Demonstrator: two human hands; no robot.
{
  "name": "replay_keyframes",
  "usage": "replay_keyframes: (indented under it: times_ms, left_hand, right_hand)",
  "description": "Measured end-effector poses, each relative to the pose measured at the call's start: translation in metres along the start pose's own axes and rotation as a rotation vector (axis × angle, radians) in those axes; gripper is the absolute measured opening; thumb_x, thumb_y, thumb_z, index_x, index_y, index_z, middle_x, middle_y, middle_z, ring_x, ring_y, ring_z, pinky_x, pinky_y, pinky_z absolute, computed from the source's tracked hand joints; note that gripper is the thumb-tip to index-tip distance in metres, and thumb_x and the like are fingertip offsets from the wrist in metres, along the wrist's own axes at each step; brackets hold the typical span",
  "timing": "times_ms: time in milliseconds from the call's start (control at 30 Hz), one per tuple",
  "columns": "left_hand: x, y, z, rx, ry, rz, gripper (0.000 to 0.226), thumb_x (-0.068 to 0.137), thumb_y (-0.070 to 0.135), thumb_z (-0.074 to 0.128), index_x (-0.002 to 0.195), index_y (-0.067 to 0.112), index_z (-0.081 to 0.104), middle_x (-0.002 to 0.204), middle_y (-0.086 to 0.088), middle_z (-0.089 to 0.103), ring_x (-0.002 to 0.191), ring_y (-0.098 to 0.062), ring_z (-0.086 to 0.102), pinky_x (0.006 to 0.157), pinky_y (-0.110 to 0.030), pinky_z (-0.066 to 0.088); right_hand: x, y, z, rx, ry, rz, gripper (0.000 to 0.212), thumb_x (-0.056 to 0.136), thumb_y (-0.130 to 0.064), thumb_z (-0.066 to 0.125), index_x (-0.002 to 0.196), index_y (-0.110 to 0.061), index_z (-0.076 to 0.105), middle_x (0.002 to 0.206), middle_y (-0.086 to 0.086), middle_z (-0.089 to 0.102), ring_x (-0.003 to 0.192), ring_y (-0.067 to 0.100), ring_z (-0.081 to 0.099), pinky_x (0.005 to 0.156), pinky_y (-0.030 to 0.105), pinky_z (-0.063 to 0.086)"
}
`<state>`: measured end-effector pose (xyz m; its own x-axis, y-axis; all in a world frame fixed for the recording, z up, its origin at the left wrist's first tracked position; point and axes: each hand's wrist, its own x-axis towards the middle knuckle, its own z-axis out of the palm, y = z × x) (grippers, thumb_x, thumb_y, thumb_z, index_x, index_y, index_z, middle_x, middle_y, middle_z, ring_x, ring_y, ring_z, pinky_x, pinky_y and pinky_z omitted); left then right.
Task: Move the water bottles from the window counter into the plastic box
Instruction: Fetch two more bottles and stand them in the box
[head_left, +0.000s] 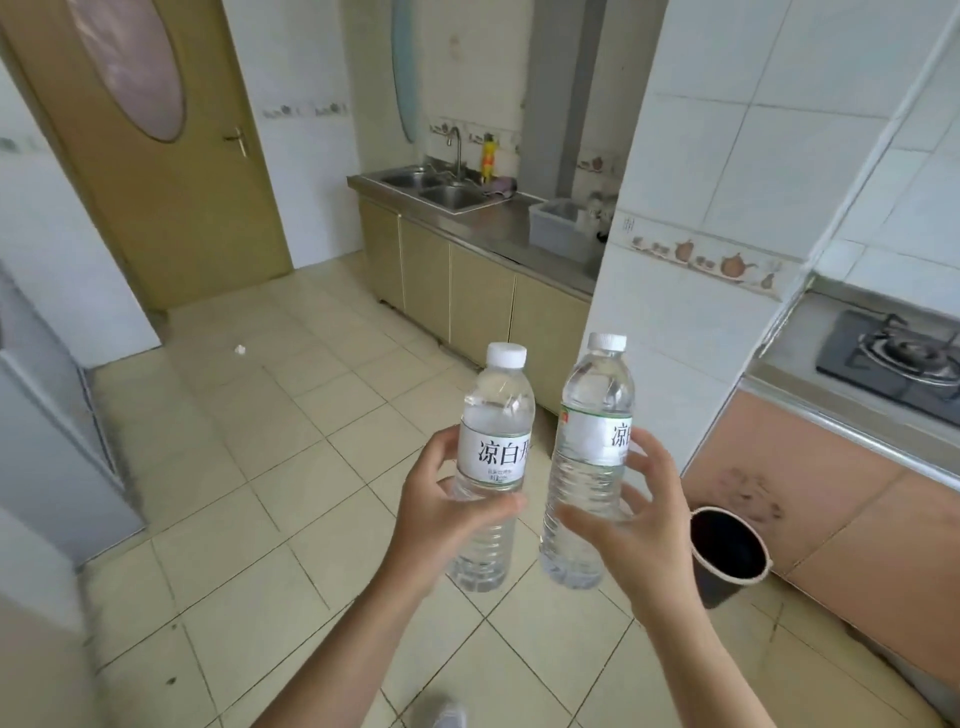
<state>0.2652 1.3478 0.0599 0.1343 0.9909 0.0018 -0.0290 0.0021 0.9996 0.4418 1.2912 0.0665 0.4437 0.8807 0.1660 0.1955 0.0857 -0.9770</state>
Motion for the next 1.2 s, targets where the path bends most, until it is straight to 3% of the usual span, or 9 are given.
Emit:
replay_keyframes:
  times_ms: [200,400,467,567,733,833,1000,1100,1200]
  left_hand:
    - [0.149,0.003,0.000,0.043,-0.057,0.000,0.067,0.052,0.016,0.089,0.111,0.031,0.062,0.109,0.013,0.070,0.088,-0.009,0.072,0.076,-0.027,0.058]
    - [0.280,0.010,0.019,0.043,-0.118,0.023,0.067,0.053,0.011,0.088,0.112,0.028,0.062,0.105,0.016,0.070,0.087,-0.010,0.072,0.074,-0.026,0.057]
    - [0.321,0.007,0.030,0.040,-0.140,0.016,0.068,0.053,0.011,0.087,0.113,0.028,0.062,0.105,0.016,0.071,0.087,-0.011,0.073,0.074,-0.027,0.058]
    - [0.384,-0.002,0.049,0.041,-0.141,0.017,0.068,0.052,0.013,0.087,0.113,0.031,0.062,0.108,0.013,0.071,0.088,-0.011,0.072,0.079,-0.033,0.059]
    - [0.494,-0.007,0.085,0.071,-0.108,0.005,0.067,0.050,0.023,0.088,0.109,0.038,0.062,0.111,0.012,0.069,0.094,-0.016,0.071,0.086,-0.047,0.058]
    - [0.561,-0.006,0.102,0.108,-0.096,0.005,0.068,0.051,0.024,0.090,0.111,0.038,0.061,0.113,0.009,0.069,0.097,-0.016,0.071,0.089,-0.050,0.056]
    - [0.662,-0.002,0.118,0.102,-0.069,-0.007,0.067,0.054,0.019,0.091,0.113,0.036,0.061,0.111,0.012,0.070,0.097,-0.015,0.071,0.087,-0.048,0.057]
    - [0.721,-0.006,0.120,0.085,-0.073,-0.010,0.068,0.053,0.020,0.091,0.114,0.033,0.061,0.111,0.011,0.070,0.095,-0.016,0.071,0.086,-0.047,0.058]
    - [0.778,-0.011,0.119,0.085,-0.085,-0.013,0.068,0.053,0.020,0.090,0.113,0.034,0.061,0.111,0.012,0.070,0.095,-0.011,0.070,0.082,-0.038,0.059]
  right_hand:
    - [0.128,0.013,0.046,-0.013,0.047,0.023,0.089,0.056,0.000,0.087,0.123,-0.040,0.044,0.117,-0.018,0.052,0.102,0.006,0.059,0.080,0.028,0.049]
    - [0.244,0.029,0.070,-0.034,0.107,0.038,0.089,0.057,-0.001,0.086,0.122,-0.043,0.042,0.113,-0.024,0.050,0.098,-0.003,0.056,0.076,0.024,0.046]
    - [0.285,0.039,0.076,-0.039,0.115,0.034,0.090,0.056,0.000,0.086,0.123,-0.042,0.043,0.114,-0.024,0.050,0.099,-0.005,0.056,0.074,0.018,0.045]
    - [0.352,0.058,0.081,-0.047,0.108,0.019,0.090,0.055,0.002,0.086,0.124,-0.038,0.044,0.113,-0.021,0.052,0.096,-0.012,0.056,0.069,0.010,0.046]
    - [0.473,0.082,0.091,-0.040,0.048,0.011,0.091,0.054,0.000,0.088,0.125,-0.037,0.044,0.114,-0.020,0.053,0.100,0.000,0.057,0.077,0.016,0.044]
    - [0.543,0.091,0.098,-0.035,0.021,0.009,0.089,0.056,0.003,0.086,0.123,-0.037,0.044,0.112,-0.020,0.054,0.092,-0.003,0.062,0.067,0.013,0.049]
    - [0.647,0.102,0.116,-0.061,0.002,0.000,0.087,0.054,0.000,0.088,0.112,-0.049,0.044,0.109,-0.022,0.055,0.091,-0.007,0.061,0.071,0.017,0.046]
    - [0.702,0.112,0.132,-0.082,0.001,0.003,0.088,0.053,-0.002,0.089,0.117,-0.044,0.046,0.112,-0.018,0.056,0.094,-0.003,0.061,0.076,0.021,0.048]
    - [0.751,0.123,0.152,-0.096,0.022,-0.001,0.089,0.053,-0.001,0.089,0.114,-0.048,0.045,0.113,-0.019,0.056,0.092,-0.012,0.059,0.074,0.017,0.046]
